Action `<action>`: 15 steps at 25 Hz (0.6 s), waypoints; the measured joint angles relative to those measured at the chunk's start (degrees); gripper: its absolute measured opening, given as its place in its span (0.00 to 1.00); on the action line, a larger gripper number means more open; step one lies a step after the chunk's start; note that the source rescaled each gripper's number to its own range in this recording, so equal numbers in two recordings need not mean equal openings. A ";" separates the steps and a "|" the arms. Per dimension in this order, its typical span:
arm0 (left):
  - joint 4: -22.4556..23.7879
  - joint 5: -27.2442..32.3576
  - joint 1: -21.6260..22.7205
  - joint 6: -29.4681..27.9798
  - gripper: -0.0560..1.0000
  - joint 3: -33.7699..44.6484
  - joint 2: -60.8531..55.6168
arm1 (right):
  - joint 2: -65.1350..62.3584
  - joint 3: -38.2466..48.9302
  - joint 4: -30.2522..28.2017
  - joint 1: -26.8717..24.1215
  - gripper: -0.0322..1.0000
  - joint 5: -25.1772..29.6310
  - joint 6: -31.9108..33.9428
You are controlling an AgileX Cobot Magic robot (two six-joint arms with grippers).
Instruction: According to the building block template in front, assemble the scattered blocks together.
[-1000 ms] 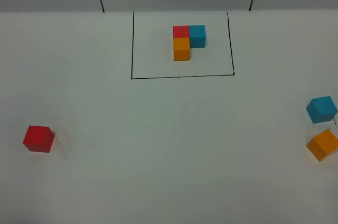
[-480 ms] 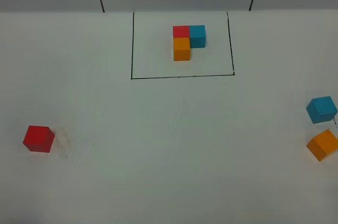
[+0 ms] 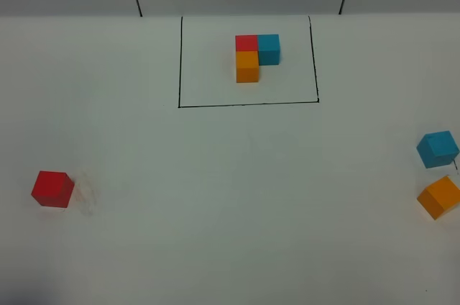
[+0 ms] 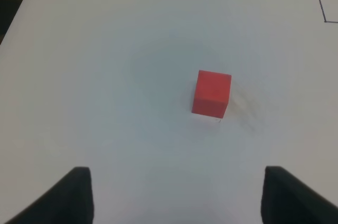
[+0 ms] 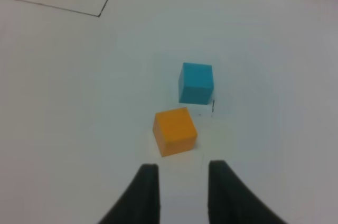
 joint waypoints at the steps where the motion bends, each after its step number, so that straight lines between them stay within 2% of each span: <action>1: 0.00 -0.61 0.00 -0.29 0.51 -1.11 3.33 | 0.00 0.00 0.00 0.00 0.04 0.00 0.00; 7: -0.05 -4.38 0.00 -0.38 0.51 -7.37 25.41 | 0.00 0.00 0.00 0.00 0.04 0.00 0.00; 15: -1.24 -15.26 0.00 1.33 0.51 -9.69 50.76 | 0.00 0.00 0.00 0.00 0.04 0.00 0.00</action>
